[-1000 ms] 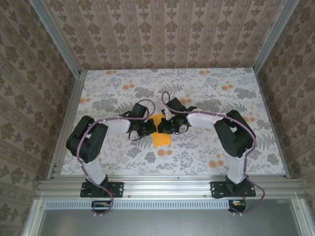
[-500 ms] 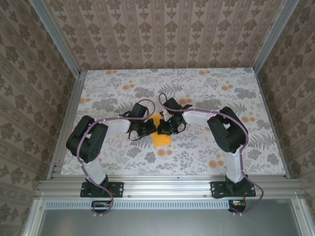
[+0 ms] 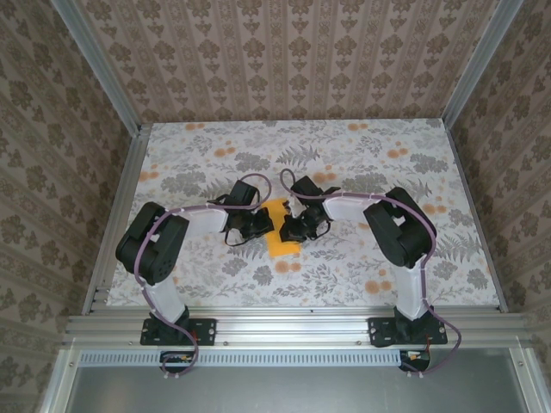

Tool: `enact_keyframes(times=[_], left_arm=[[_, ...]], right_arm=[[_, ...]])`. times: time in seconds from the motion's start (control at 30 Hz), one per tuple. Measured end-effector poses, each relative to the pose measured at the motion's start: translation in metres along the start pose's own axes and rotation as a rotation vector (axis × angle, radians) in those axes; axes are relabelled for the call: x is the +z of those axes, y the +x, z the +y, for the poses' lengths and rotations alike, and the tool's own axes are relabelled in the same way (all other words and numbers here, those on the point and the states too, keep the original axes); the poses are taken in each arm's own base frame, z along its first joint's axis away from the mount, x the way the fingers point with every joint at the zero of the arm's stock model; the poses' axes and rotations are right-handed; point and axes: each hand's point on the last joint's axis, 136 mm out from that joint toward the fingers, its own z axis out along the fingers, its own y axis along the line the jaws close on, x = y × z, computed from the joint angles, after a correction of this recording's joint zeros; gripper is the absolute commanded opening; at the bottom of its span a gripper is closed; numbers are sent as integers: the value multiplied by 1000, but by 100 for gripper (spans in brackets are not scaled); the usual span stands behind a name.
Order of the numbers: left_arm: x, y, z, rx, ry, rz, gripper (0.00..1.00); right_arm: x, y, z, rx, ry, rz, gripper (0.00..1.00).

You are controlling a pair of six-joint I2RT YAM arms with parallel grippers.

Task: Fold a paper plane with a square sheet of paper (pick it up from the middle)
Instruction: Fold the triangle a second time at the center of the table.

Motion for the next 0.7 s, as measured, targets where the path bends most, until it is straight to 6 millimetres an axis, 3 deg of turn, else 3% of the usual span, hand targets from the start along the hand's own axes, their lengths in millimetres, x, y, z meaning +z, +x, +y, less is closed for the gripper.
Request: enact_keyframes(times=[0.53, 0.7], left_arm=[[-1, 0, 2, -9, 10, 13, 1], [-1, -2, 2, -7, 12, 11, 3]], right_arm=[[-27, 30, -38, 58, -1, 20, 11], [-37, 36, -44, 76, 43, 16, 16]])
